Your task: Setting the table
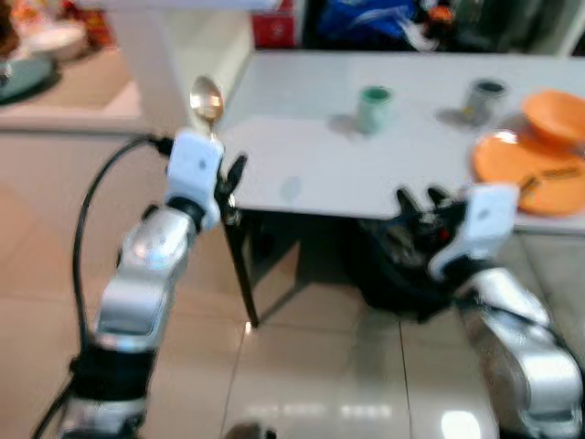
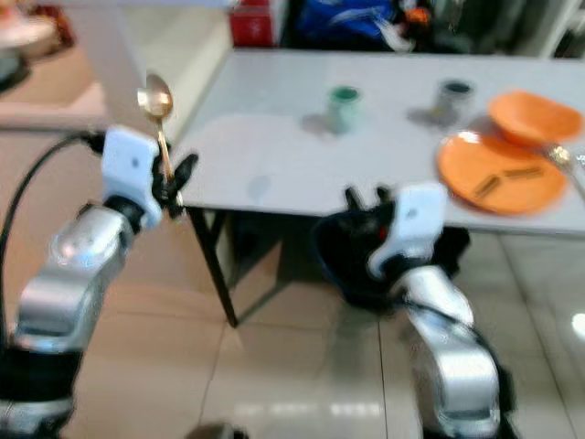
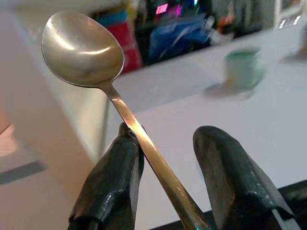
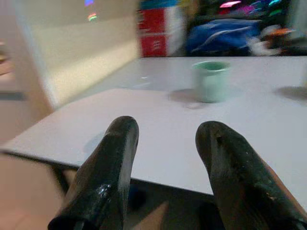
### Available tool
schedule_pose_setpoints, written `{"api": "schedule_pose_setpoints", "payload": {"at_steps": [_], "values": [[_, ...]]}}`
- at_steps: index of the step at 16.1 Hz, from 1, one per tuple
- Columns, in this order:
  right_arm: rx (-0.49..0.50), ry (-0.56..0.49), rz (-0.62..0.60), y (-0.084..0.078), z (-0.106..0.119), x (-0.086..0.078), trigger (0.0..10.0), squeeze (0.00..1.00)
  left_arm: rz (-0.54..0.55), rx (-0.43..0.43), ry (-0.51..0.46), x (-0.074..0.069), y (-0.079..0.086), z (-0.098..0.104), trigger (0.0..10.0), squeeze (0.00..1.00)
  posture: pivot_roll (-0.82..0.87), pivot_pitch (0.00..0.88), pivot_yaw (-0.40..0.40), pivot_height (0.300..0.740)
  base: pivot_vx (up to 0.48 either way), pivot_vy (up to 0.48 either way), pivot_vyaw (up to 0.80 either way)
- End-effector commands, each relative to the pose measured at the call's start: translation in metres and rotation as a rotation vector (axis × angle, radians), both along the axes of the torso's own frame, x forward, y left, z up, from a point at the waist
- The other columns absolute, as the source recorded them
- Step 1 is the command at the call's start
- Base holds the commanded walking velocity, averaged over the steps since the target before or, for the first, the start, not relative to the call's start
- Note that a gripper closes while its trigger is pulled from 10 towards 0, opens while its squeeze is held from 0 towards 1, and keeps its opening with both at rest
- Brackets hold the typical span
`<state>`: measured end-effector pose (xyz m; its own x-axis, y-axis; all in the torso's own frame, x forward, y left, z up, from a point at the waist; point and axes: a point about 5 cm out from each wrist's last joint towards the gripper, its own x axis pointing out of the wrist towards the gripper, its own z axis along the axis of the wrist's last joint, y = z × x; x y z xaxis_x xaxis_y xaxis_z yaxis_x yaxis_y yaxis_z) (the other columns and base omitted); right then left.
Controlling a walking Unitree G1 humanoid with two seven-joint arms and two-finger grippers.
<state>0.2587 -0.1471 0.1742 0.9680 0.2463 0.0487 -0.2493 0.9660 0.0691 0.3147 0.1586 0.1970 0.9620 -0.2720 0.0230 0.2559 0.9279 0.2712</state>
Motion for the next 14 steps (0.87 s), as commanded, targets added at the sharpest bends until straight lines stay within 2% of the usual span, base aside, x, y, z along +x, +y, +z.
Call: {"api": "schedule_pose_setpoints", "payload": {"at_steps": [1,6,12,14], "values": [[-0.007,-0.012,-0.008,-0.004,0.005,-0.001,10.0,0.00,-0.035,0.006,-0.012,0.004,-0.005,0.004,10.0,0.00,0.05,0.059,0.044,0.740,0.420,0.000,0.00],[-0.038,0.018,0.081,0.001,0.001,-0.009,10.0,0.00,-0.094,0.035,0.015,0.023,-0.012,-0.002,10.0,0.00,0.03,0.073,0.050,0.740,0.417,0.000,0.00],[-0.048,0.025,0.091,0.000,0.002,-0.017,10.0,0.00,-0.165,0.049,0.039,0.030,-0.022,-0.007,10.0,0.00,0.02,0.088,0.064,0.740,0.403,0.000,0.00],[-0.066,0.026,0.102,-0.004,0.001,-0.018,10.0,0.00,-0.221,0.084,0.116,0.029,-0.026,-0.020,10.0,0.00,0.02,0.088,0.040,0.740,0.154,0.000,0.00]]}}
